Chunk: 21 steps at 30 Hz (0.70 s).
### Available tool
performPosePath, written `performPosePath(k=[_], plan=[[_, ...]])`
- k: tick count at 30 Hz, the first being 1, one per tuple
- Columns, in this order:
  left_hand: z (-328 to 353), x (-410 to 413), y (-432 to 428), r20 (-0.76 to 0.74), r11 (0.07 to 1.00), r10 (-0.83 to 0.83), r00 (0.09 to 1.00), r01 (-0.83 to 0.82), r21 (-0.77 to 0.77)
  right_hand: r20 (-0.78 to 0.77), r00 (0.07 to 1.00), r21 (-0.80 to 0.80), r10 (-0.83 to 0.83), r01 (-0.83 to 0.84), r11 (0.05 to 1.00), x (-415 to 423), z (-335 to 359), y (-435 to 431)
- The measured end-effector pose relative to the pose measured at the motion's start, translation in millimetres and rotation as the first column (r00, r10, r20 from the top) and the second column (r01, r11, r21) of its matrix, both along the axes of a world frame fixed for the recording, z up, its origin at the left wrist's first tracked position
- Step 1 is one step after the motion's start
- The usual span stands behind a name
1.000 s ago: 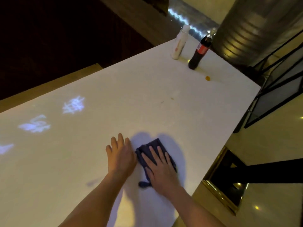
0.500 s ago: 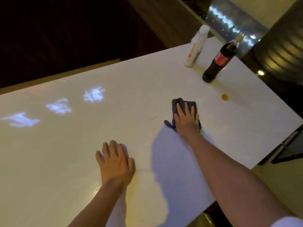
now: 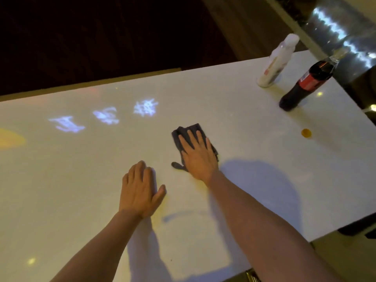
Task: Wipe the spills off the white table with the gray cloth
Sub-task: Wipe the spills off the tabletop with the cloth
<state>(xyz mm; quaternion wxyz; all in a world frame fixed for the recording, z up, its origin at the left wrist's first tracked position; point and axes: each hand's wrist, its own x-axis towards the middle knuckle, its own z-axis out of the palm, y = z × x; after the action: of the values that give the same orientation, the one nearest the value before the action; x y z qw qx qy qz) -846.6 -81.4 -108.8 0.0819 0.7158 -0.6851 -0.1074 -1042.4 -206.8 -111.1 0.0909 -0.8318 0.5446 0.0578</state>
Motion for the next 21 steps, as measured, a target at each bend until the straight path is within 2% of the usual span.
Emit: performPosePath(k=[2,4,6,8,9,11,13,15,17,18,21], plan=[[4.7,2.7,2.8,0.013,0.999,0.016,1.0,-0.016,0.035,0.013,0.964,-0.051,-0.266,0.266,0.963,-47.9,-1.5,-13.0],[7.9,6.9,6.1,0.026,0.997,0.031,0.999,-0.033,0.07,0.072,0.867,-0.033,-0.494,0.497,0.867,-98.5,-1.0,-20.3],[10.0,22.6,14.3,0.031,0.991,0.081,0.996,-0.084,0.108,0.057,0.781,0.037,-0.622,0.621,0.783,-113.9,0.7,-20.1],[10.6,42.4,24.1,0.043,0.986,0.114,0.993,-0.118,0.116,0.027,0.718,0.033,-0.696,0.695,0.718,-88.7,-1.1,-18.6],[9.8,54.8,30.8,0.053,0.984,0.127,0.99,-0.133,0.119,0.022,0.715,0.034,-0.698,0.697,0.716,-60.4,-1.1,-15.9],[9.3,78.5,43.0,0.084,0.979,0.141,0.986,-0.152,0.134,0.038,0.798,0.029,-0.601,0.6,0.799,12.1,0.8,-4.5],[10.0,102.6,55.7,0.11,0.968,0.196,0.974,-0.21,0.136,0.049,0.934,-0.003,-0.354,0.354,0.935,100.5,1.3,20.4],[12.4,124.5,69.1,0.121,0.944,0.292,0.949,-0.306,0.125,0.061,0.997,0.006,-0.049,0.048,0.999,188.2,3.6,60.4],[14.5,150.1,85.1,0.092,0.903,0.409,0.908,-0.418,0.105,0.071,0.977,0.042,0.201,-0.204,0.978,255.1,1.0,106.4],[14.7,161.2,93.1,0.093,0.888,0.438,0.894,-0.446,0.108,0.074,0.961,0.052,0.267,-0.271,0.961,272.2,-1.6,123.0],[14.7,196.5,121.6,0.166,0.916,0.344,0.924,-0.369,0.158,0.075,0.936,0.04,0.343,-0.346,0.937,278.6,-2.8,127.8]])
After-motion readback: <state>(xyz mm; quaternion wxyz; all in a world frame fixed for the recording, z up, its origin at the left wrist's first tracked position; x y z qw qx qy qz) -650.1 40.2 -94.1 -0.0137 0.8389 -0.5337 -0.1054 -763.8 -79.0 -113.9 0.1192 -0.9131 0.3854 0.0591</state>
